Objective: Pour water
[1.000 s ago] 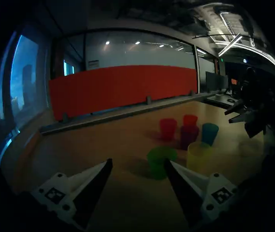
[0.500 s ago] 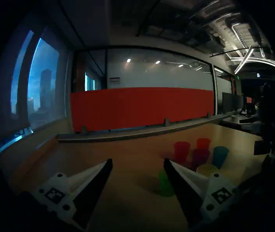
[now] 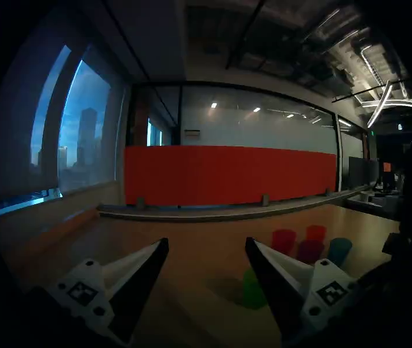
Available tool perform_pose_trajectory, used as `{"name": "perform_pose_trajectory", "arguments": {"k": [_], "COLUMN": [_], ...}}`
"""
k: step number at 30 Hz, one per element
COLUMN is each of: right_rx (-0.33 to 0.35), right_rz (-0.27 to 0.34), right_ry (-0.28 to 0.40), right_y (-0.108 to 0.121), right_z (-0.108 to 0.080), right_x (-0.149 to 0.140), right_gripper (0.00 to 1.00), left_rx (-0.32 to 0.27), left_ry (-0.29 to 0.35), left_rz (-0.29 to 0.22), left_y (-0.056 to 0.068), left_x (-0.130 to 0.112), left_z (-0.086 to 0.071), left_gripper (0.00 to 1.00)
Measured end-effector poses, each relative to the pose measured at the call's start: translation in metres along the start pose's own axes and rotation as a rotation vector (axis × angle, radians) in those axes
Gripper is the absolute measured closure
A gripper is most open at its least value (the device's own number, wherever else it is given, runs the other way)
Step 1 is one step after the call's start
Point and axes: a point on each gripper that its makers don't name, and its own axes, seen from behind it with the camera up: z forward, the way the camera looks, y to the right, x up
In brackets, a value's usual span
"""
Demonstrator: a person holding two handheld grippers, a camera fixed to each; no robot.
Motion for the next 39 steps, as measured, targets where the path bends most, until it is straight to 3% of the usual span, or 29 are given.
{"name": "perform_pose_trajectory", "arguments": {"k": [12,18,24,39], "right_rx": [-0.059,-0.057,-0.067,-0.083], "right_rz": [0.009,-0.004,-0.025,-0.024], "right_ry": [0.004,-0.007,0.001,-0.015], "right_y": [0.002,-0.004,-0.007,-0.008], "right_z": [-0.001,0.001,0.004,0.007], "right_x": [0.002,0.003,0.008,0.008], "right_gripper": [0.0,0.0,0.0,0.0], "left_rx": [0.089,0.105,0.118,0.121], "left_ry": [0.028,0.044,0.057,0.039], "left_rz": [0.052,0.022,0.026,-0.007], "left_y": [-0.011,-0.011,-0.015,-0.028], "left_x": [-0.001,-0.008,-0.014,-0.043], "left_z": [0.008,0.013,0.015,0.02], "left_gripper": [0.02,0.02,0.02,0.02]}}
